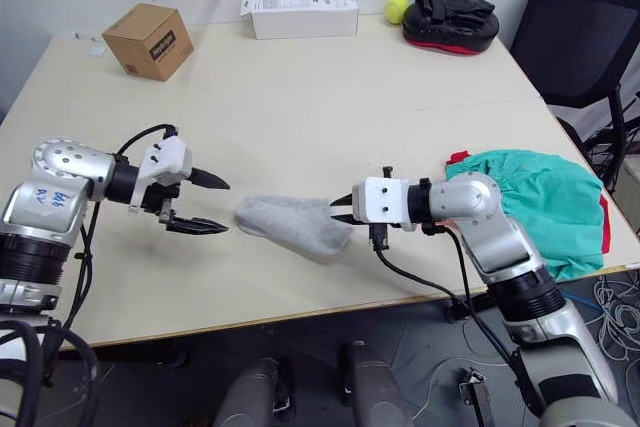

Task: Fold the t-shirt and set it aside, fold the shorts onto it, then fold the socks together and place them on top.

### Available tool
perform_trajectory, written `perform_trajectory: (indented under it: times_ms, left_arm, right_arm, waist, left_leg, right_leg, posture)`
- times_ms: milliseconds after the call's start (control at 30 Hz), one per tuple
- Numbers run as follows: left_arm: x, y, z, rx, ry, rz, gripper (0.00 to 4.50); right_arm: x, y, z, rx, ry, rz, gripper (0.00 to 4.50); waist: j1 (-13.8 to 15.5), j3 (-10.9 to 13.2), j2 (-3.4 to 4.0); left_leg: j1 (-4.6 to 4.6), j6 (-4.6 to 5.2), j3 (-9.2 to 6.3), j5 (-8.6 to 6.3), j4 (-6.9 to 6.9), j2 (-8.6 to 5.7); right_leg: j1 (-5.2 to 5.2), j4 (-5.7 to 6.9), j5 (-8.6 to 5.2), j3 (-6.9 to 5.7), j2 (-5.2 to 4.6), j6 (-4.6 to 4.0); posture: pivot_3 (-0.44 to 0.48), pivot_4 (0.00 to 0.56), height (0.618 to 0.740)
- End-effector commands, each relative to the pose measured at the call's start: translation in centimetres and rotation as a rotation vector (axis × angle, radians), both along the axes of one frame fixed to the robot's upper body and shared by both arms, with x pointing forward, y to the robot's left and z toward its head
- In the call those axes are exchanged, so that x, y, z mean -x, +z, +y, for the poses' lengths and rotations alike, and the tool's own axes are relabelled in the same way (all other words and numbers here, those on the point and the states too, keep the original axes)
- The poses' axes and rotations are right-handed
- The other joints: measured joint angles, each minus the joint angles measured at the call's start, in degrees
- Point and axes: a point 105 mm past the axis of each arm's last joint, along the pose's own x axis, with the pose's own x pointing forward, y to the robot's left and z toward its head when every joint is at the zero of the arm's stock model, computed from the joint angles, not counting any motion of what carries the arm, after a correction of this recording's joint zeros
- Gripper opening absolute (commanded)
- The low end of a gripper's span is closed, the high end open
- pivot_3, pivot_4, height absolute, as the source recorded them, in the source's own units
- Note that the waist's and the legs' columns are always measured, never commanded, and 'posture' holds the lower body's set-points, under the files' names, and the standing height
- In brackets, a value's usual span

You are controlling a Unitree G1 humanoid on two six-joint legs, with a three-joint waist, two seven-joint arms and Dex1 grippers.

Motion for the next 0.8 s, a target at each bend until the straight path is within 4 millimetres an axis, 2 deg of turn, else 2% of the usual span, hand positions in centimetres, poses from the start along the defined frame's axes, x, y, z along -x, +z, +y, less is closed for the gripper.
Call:
perform_trajectory:
  times_ms: [33, 267, 467, 567, 633, 667, 733, 800]
  left_arm:
    - [-0.5, 0.1, -0.6, -0.016, -0.009, -0.035, 4.5]
    - [-1.3, -2.0, -0.7, -0.061, -0.017, 0.025, 4.5]
    - [-2.2, -1.4, -1.3, -0.001, -0.003, 0.064, 4.5]
    - [-2.5, -0.4, -1.6, 0.051, -0.001, 0.086, 3.96]
    - [-2.5, 0.0, -1.6, 0.06, -0.008, 0.1, 3.37]
    - [-2.4, 0.0, -1.6, 0.058, -0.011, 0.108, 2.95]
    - [-2.2, -0.1, -1.5, 0.038, -0.022, 0.119, 2.45]
    - [-2.2, -0.5, -1.3, 0.012, -0.025, 0.126, 2.45]
  right_arm:
    - [-0.2, 0.5, 0.5, 0.007, 0.025, -0.028, 0.3]
    - [-0.1, 0.4, 0.8, 0.024, 0.042, -0.055, 0.3]
    - [0.4, 0.3, 1.0, 0.016, 0.043, -0.063, 0.3]
    - [0.6, 0.3, 0.9, 0.012, 0.035, -0.063, 0.26]
    - [0.7, 0.2, 0.7, 0.014, 0.027, -0.062, 0.26]
    - [0.7, 0.1, 0.6, 0.015, 0.024, -0.062, 0.26]
    - [0.7, 0.0, 0.5, 0.015, 0.02, -0.062, 0.26]
    - [0.8, 0.0, 0.5, 0.011, 0.017, -0.062, 0.26]
  waist:
    - [0.02, 0.0, 0.0]
    - [-0.07, 0.0, 0.0]
    - [0.05, 0.0, 0.0]
    - [0.09, 0.0, 0.0]
    - [-0.02, 0.0, 0.0]
    - [-0.09, 0.0, 0.0]
    - [-0.18, 0.0, 0.0]
    - [-0.14, 0.0, 0.0]
  left_leg:
    - [0.0, 0.0, 0.0, 0.0, 0.0, 0.0]
    - [0.0, 0.0, 0.01, 0.0, -0.01, 0.01]
    - [-0.01, 0.01, 0.02, 0.0, 0.0, 0.0]
    - [-0.03, 0.01, 0.01, -0.01, 0.01, 0.0]
    - [-0.02, 0.0, 0.02, 0.0, 0.01, 0.0]
    - [-0.02, 0.0, 0.02, 0.0, 0.0, 0.0]
    - [-0.01, -0.02, 0.02, 0.0, -0.01, 0.0]
    - [-0.01, -0.08, 0.01, 0.04, -0.01, 0.01]
  right_leg:
    - [0.0, -0.01, 0.0, 0.0, 0.0, 0.0]
    - [-0.01, 0.01, 0.0, -0.01, 0.02, 0.0]
    - [-0.01, -0.01, 0.0, -0.01, 0.01, 0.0]
    - [-0.01, -0.02, 0.0, -0.01, 0.01, 0.0]
    - [-0.01, -0.01, 0.0, -0.01, 0.01, 0.0]
    - [-0.01, -0.01, 0.0, -0.01, 0.01, 0.0]
    - [-0.01, 0.0, 0.0, -0.01, 0.01, 0.0]
    - [-0.01, 0.0, 0.0, -0.02, 0.02, 0.0]
  posture:
    - [0.0, 0.15, 0.74]
    - [0.0, 0.15, 0.74]
    - [0.0, 0.15, 0.74]
    - [0.0, 0.15, 0.74]
    - [0.0, 0.15, 0.74]
    - [0.0, 0.15, 0.74]
    - [0.0, 0.15, 0.74]
    - [0.0, 0.15, 0.74]
